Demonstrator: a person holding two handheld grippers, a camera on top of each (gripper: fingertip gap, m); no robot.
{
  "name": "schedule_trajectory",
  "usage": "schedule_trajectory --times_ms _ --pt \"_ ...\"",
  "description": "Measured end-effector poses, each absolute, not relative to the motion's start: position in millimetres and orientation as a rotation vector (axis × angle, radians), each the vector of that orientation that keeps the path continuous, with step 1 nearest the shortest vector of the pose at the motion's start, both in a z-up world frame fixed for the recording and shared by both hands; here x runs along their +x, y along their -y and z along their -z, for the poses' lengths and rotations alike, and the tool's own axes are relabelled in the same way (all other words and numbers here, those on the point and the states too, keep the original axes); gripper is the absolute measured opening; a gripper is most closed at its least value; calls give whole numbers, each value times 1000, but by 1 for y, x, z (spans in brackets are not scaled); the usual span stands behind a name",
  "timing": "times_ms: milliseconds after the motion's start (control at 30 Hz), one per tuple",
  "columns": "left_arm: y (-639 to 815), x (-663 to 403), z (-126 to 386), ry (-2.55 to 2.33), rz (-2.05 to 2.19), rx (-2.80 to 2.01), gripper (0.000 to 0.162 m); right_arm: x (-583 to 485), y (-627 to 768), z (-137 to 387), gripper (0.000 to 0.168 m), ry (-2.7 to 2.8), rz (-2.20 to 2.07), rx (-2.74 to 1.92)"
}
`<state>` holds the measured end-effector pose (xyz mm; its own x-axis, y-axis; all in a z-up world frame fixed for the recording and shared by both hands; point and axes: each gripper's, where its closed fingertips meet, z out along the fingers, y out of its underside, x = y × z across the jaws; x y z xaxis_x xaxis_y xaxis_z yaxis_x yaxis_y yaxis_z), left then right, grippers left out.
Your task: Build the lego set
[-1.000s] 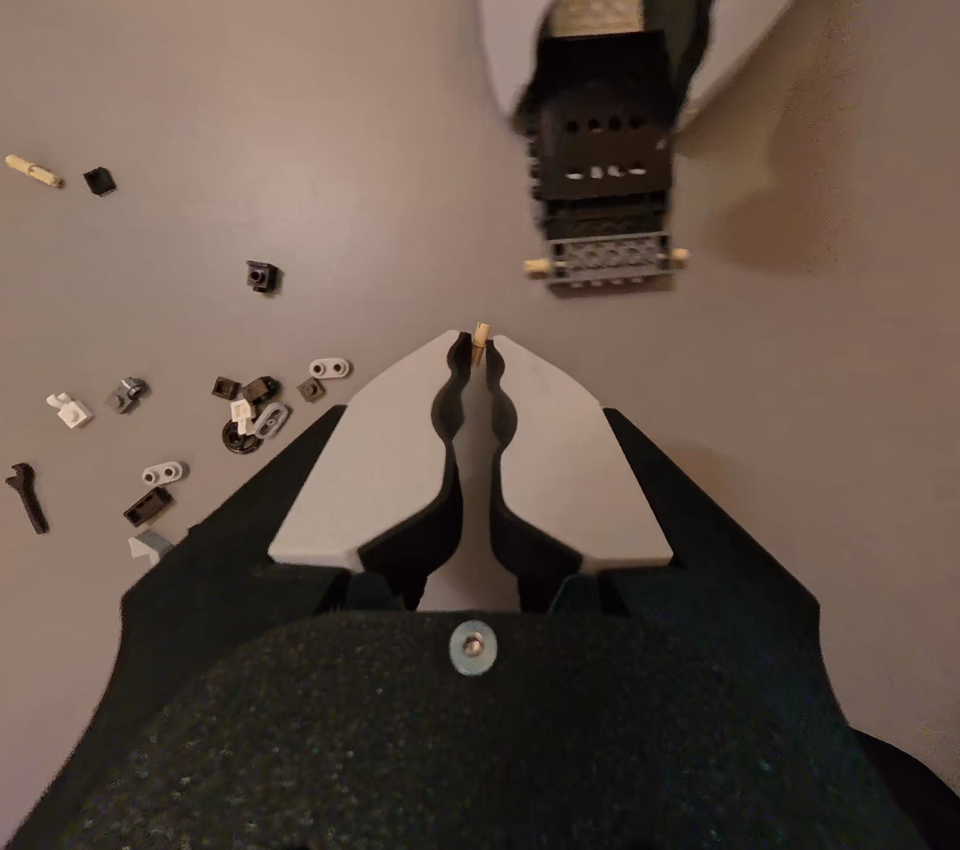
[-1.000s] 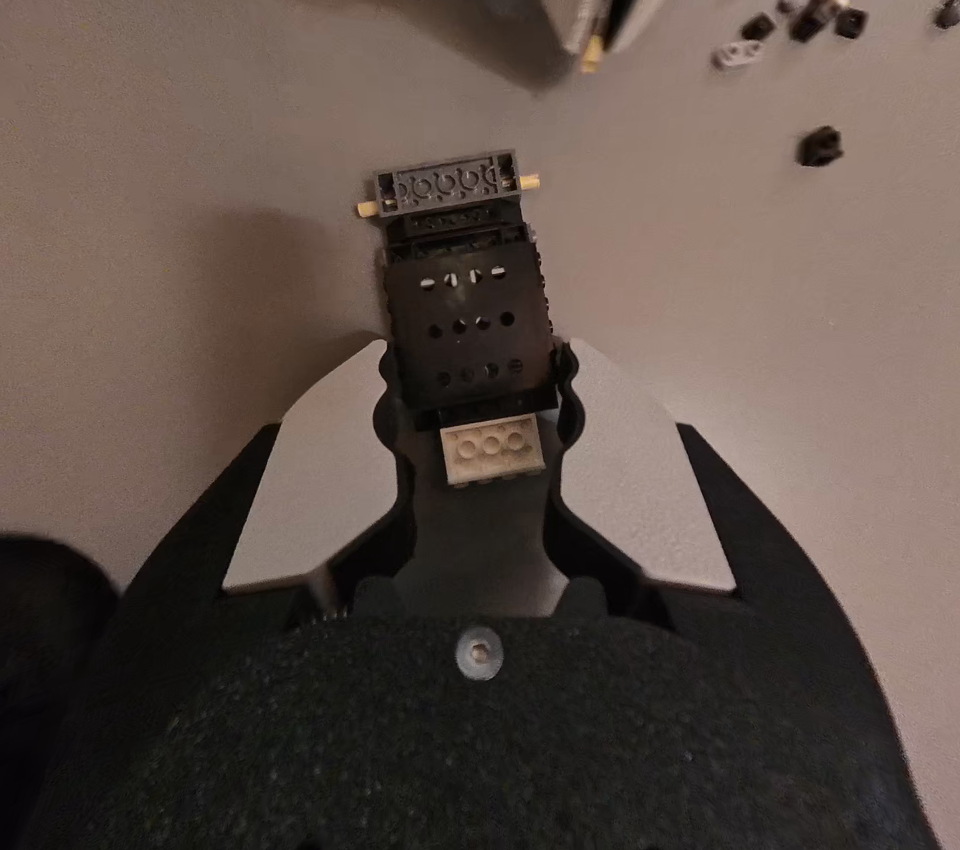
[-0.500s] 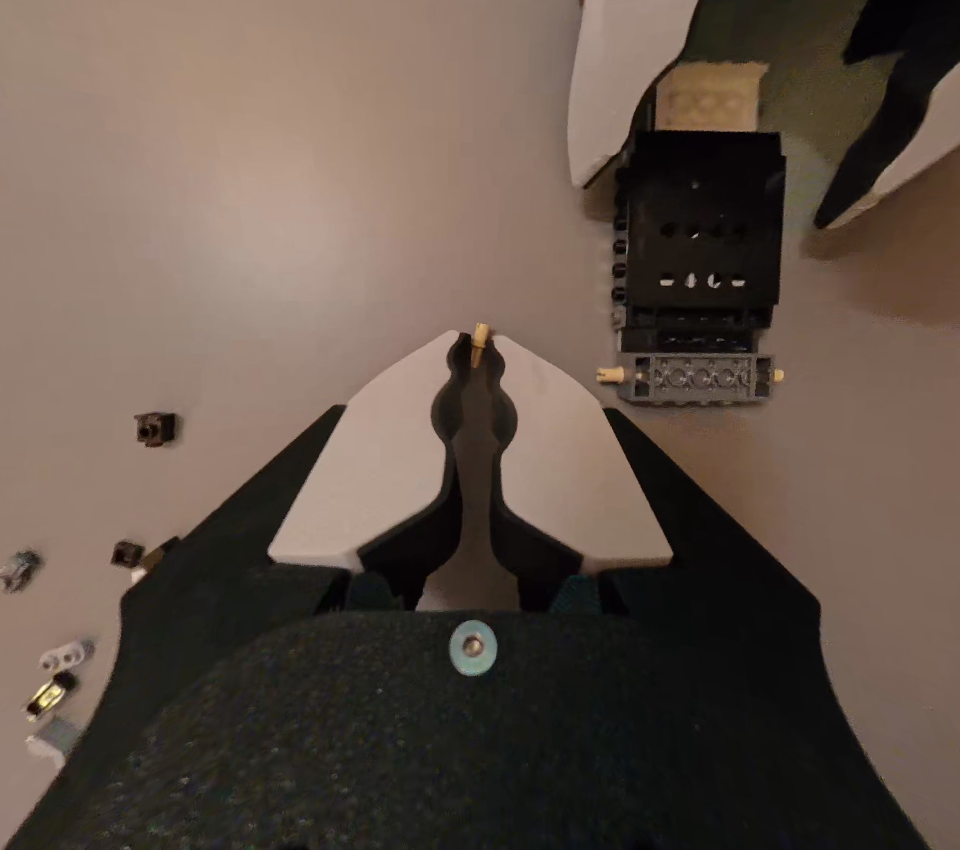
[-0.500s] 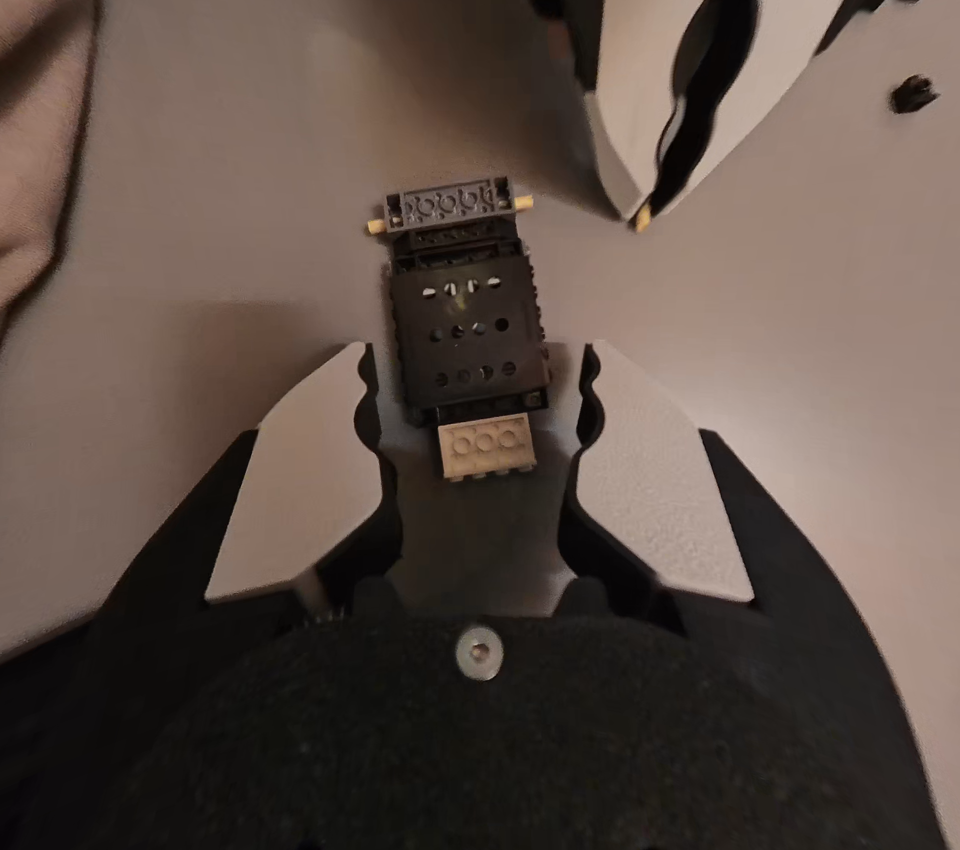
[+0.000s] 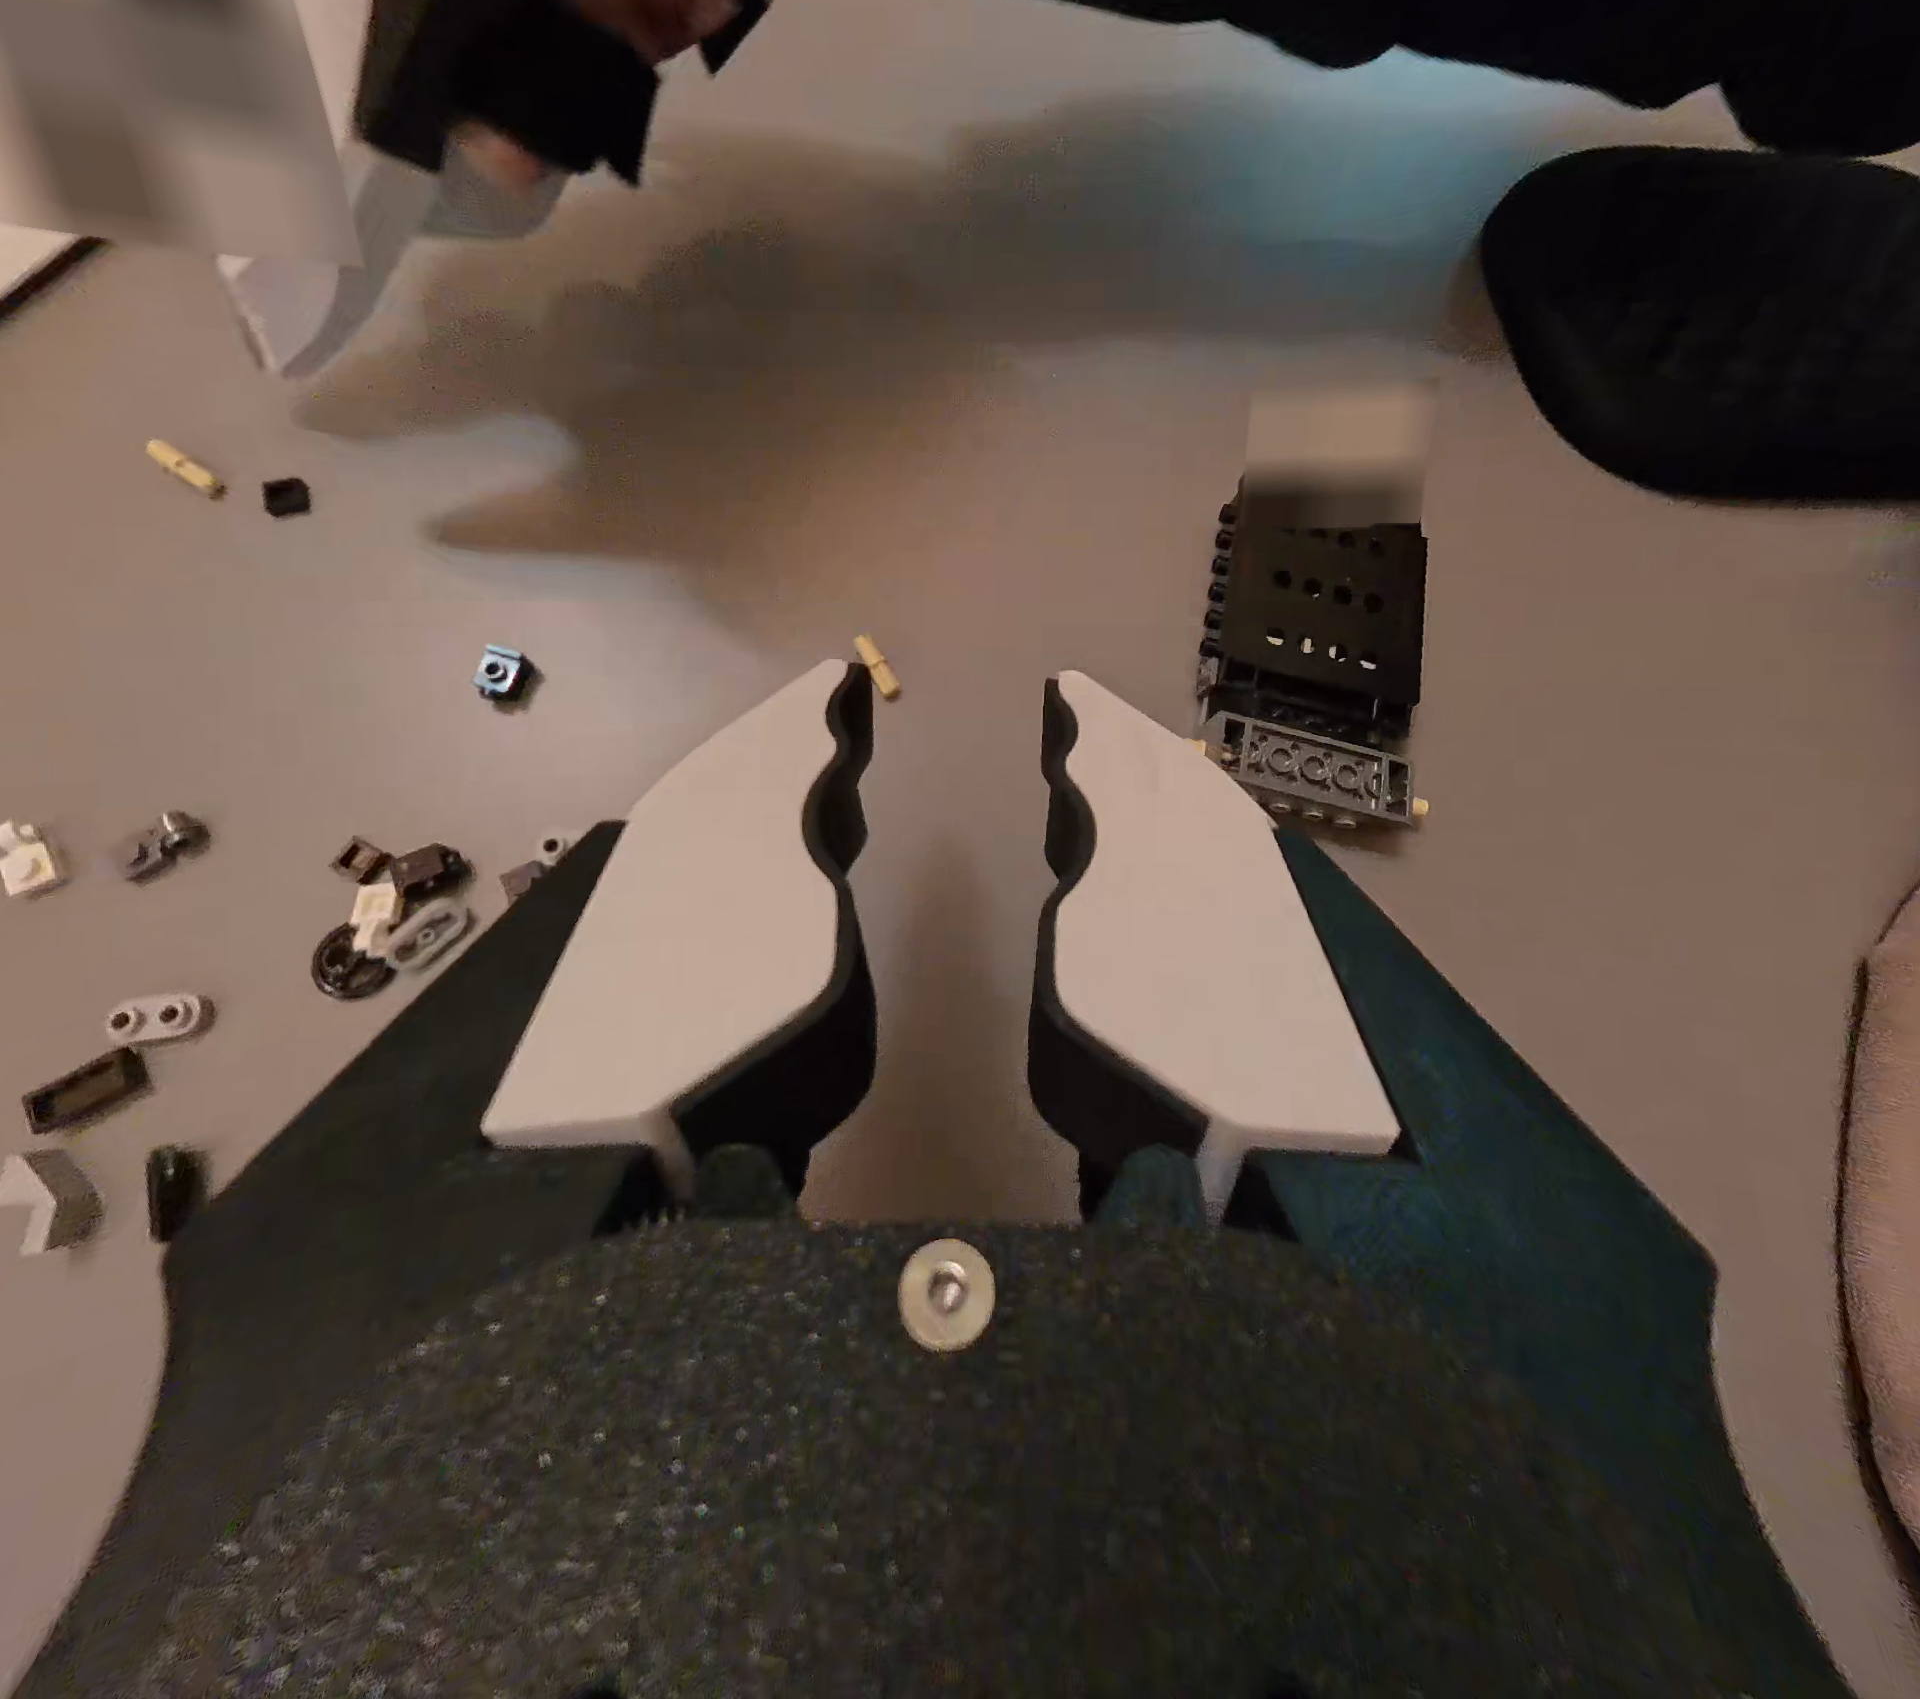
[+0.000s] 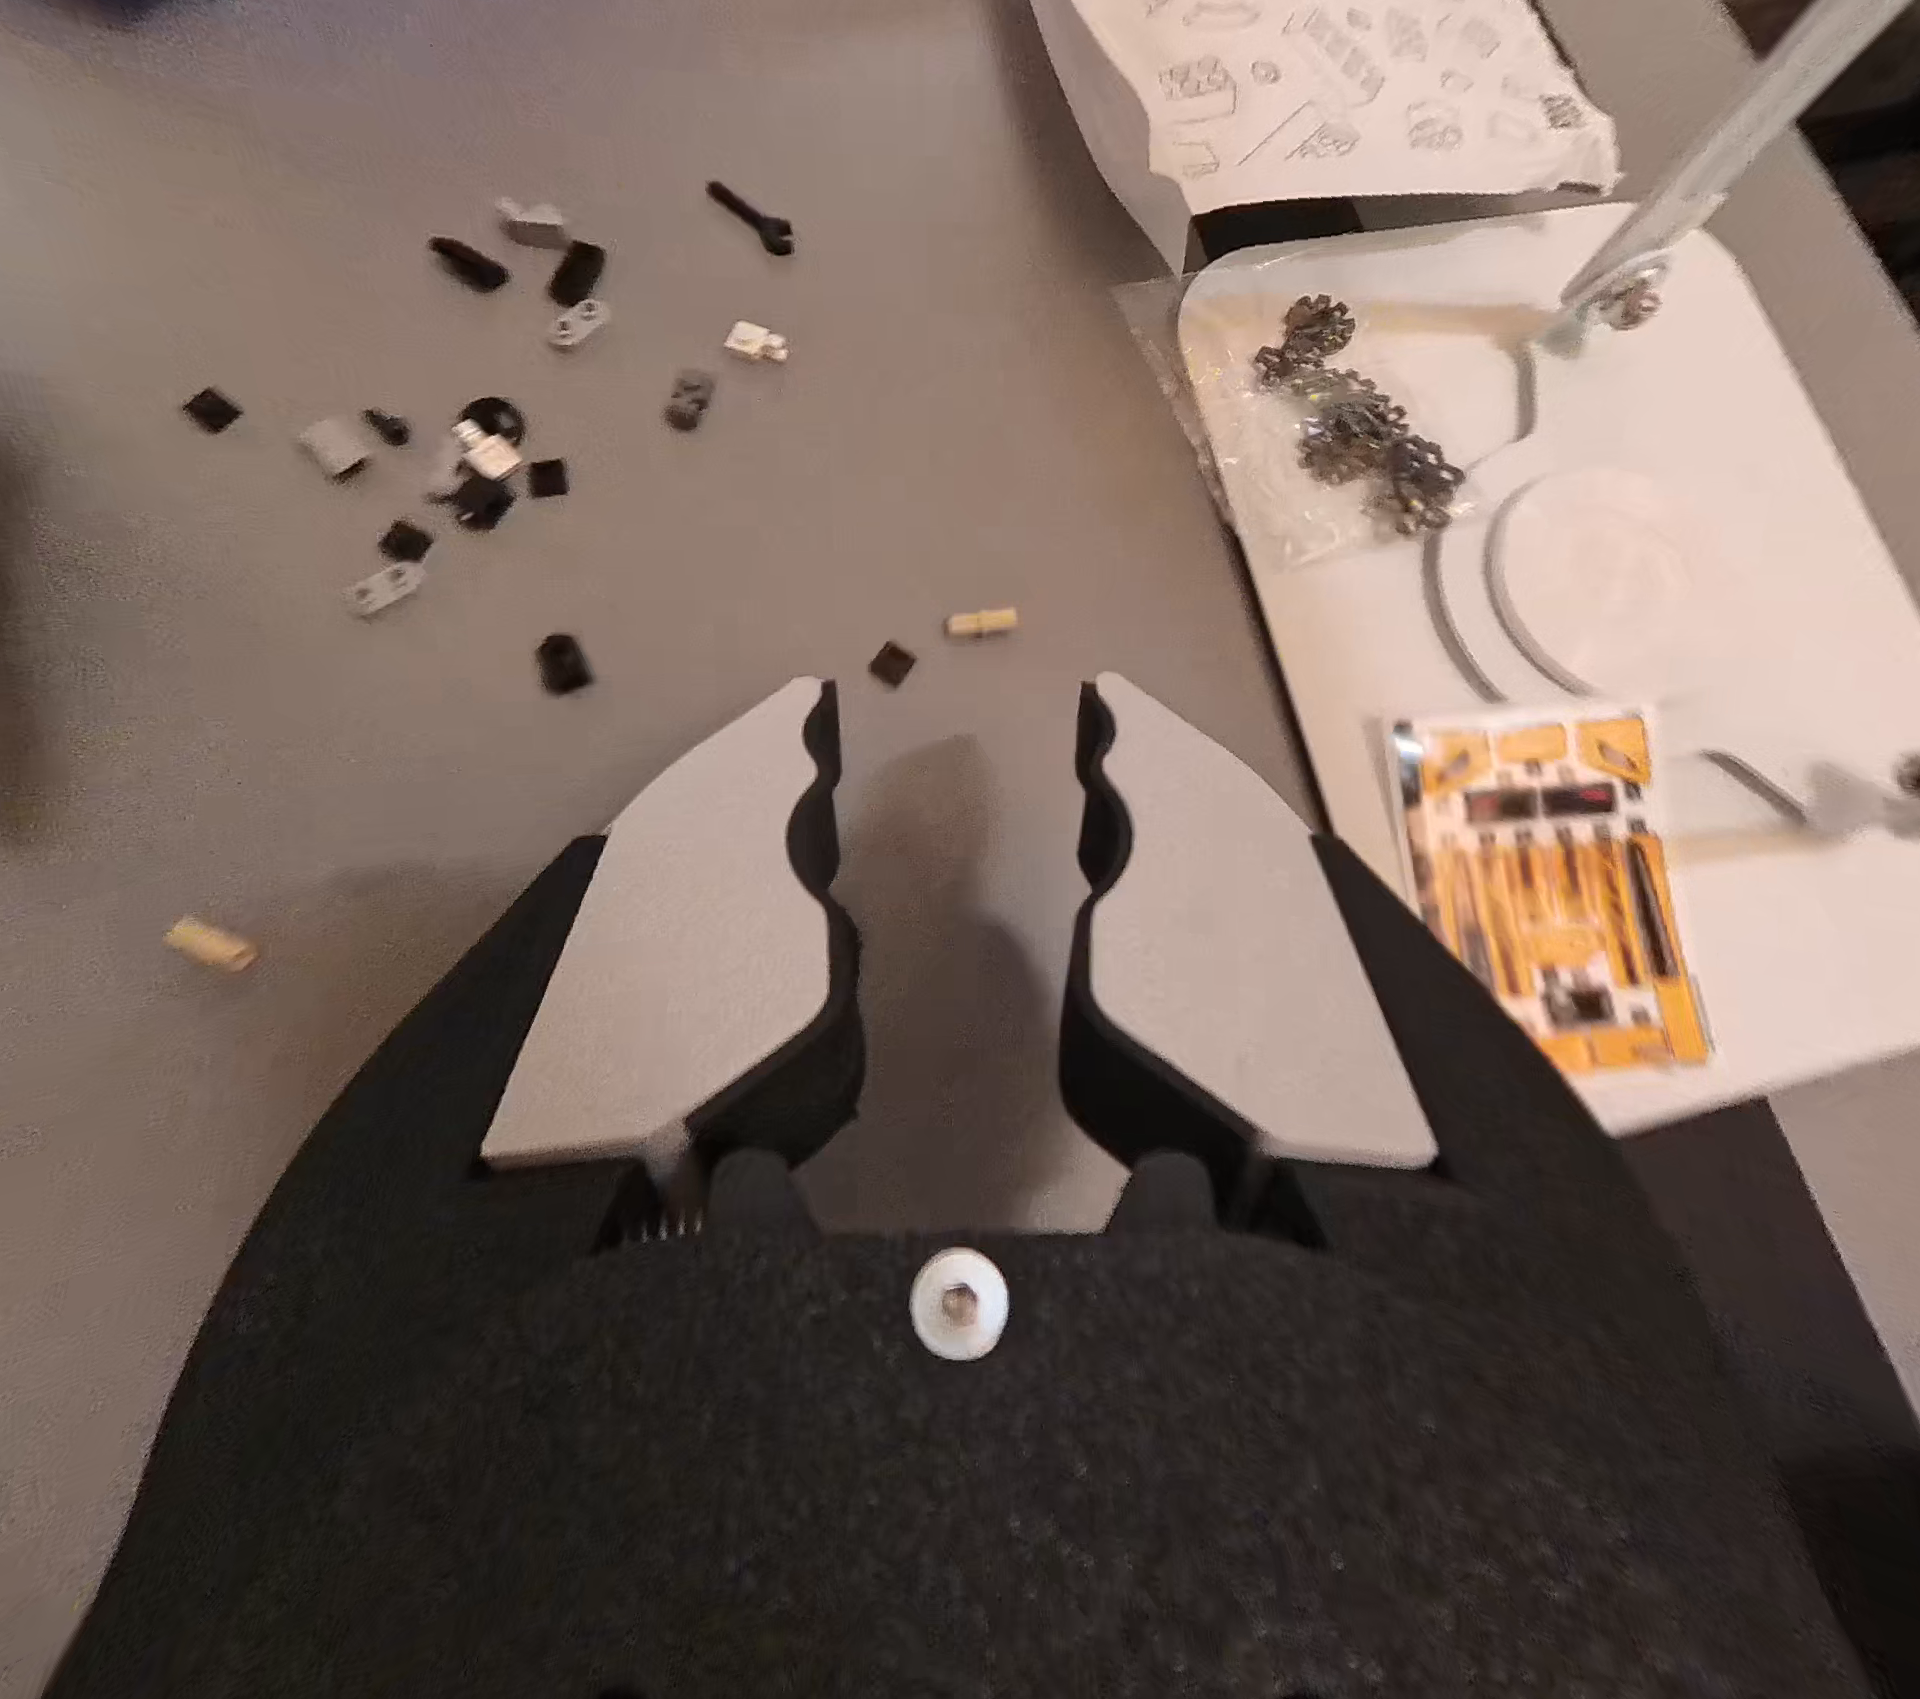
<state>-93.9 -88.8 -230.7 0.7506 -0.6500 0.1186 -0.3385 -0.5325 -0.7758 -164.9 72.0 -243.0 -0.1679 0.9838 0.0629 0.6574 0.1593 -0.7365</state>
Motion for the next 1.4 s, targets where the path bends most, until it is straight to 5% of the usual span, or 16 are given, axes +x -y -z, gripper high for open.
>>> schedule_trajectory --times_ms 367,900,1200,1400 --pt "88 -108 245 -700 540 -2192 27 -197 -80 280 15 2017 -672 -1653" --pt "77 -112 273 -720 486 -2320 30 -55 40 256 15 2247 -891 -1367" --pt "70 -102 280 -839 415 -2363 9 -28 57 256 15 2140 -929 -1417" --pt "73 -76 280 -861 433 -2341 8 -27 57 272 15 2188 -830 -1429"
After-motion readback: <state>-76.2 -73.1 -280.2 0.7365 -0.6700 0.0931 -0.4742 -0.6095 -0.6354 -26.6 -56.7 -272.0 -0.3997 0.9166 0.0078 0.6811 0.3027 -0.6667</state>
